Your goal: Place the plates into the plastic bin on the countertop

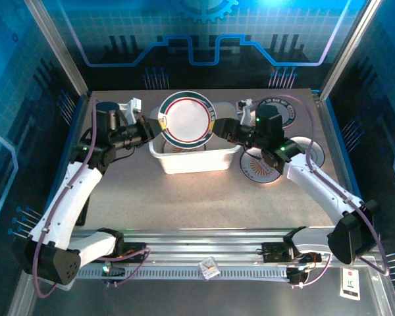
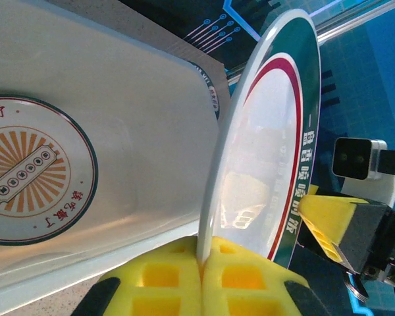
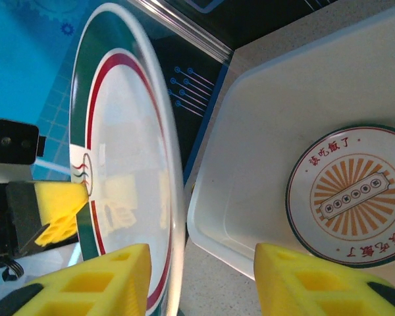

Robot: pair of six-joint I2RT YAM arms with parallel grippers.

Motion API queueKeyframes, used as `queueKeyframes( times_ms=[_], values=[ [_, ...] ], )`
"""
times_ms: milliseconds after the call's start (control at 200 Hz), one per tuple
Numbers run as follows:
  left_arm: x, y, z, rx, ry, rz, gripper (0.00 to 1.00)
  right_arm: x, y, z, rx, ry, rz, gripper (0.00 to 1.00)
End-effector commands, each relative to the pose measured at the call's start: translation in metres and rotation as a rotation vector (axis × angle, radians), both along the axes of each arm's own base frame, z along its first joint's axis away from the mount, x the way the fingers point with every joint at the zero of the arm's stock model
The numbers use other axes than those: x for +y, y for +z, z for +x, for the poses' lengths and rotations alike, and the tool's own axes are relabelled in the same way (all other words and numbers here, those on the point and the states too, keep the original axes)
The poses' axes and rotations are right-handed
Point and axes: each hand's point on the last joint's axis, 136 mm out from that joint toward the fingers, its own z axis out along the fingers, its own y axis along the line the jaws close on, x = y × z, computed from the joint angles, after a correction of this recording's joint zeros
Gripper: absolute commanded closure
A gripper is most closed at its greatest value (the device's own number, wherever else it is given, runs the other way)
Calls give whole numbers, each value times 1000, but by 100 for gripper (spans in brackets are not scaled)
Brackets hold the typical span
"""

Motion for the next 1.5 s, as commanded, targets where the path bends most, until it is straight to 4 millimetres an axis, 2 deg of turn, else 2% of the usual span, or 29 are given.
queueKeyframes(
  times_ms=[0, 165, 505, 610, 830, 925, 1091, 1256, 1496],
  values=[
    [-3, 14, -3, -52, 0, -23, 100, -1, 2, 7, -2, -22, 27, 57],
    [-6, 11, -4, -51, -7, -9, 100, -1, -2, 9, 17, -33, 39, 73],
    [-11, 1, -8, -33, -20, 20, 99, -1, -9, 8, 48, -38, 36, 88],
    [-11, -6, -7, -21, -16, 32, 91, -3, -13, 9, 51, -50, 18, 90],
    [-10, -16, -4, -2, -9, 50, 67, -2, -16, 15, 56, -51, 3, 93],
    [-7, -18, -2, -5, 7, 69, 52, -1, -17, 20, 60, -56, -7, 96],
    [-2, -22, 4, -4, 23, 118, 38, 1, -15, 30, 58, -58, -20, 98],
    [11, -26, 12, -9, 91, 179, 22, 3, -17, 42, 64, -53, -21, 99],
    [30, -35, 22, 2, 163, 233, 6, 4, -30, 57, 98, -57, -27, 100]
  ],
)
